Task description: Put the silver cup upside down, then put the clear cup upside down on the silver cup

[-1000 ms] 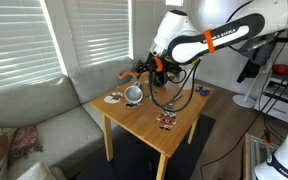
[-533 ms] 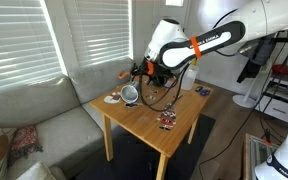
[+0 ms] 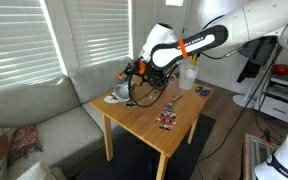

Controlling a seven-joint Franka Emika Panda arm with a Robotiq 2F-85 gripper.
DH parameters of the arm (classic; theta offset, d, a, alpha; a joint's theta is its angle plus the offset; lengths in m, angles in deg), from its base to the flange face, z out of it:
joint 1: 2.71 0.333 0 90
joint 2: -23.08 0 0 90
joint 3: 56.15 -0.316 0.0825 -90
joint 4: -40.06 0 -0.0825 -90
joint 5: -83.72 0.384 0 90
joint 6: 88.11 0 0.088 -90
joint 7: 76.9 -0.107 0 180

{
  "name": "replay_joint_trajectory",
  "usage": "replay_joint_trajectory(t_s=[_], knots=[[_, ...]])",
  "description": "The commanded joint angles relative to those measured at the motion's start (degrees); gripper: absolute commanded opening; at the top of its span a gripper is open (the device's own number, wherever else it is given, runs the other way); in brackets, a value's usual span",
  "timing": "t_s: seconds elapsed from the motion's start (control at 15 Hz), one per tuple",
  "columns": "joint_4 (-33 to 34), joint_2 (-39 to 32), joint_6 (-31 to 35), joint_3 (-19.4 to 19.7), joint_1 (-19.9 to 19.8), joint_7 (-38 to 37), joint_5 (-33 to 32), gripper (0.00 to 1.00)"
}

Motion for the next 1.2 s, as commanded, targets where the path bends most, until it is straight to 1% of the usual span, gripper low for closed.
replay_joint_trajectory(t_s=[0.0,0.07,0.13,0.2,0.27,0.4,0.47,0.53,0.67,0.8,0.87,1.0,1.07,1.13], knots=[[6.7,-5.5,-0.8,0.5,0.3,0.9,4.0,1.00],[8.3,-7.2,-1.7,0.4,0.0,1.0,5.2,0.86],[9.5,-8.5,-2.2,0.2,-0.3,1.3,6.2,0.79],[10.7,-9.7,-2.5,0.1,-0.5,1.6,7.4,0.68],[12.1,-10.9,-3.0,-0.1,-0.9,2.1,8.6,0.60],[14.1,-12.5,-4.5,0.0,-1.1,2.2,10.0,0.46],[15.0,-13.0,-4.8,0.1,-1.2,2.2,10.5,0.45],[16.0,-13.4,-5.9,0.2,-1.2,2.0,10.7,0.41],[16.8,-13.3,-8.3,0.7,-1.1,1.7,10.1,0.19],[16.4,-12.6,-10.4,1.0,-0.9,1.7,9.6,0.04],[15.7,-11.8,-11.6,0.9,-0.8,2.2,9.3,0.00],[15.2,-11.3,-13.9,0.5,-1.0,3.8,9.6,0.00],[15.0,-11.2,-14.6,1.3,-0.5,3.3,8.5,0.00],[14.9,-11.1,-14.9,1.0,-0.7,4.1,9.1,0.00]])
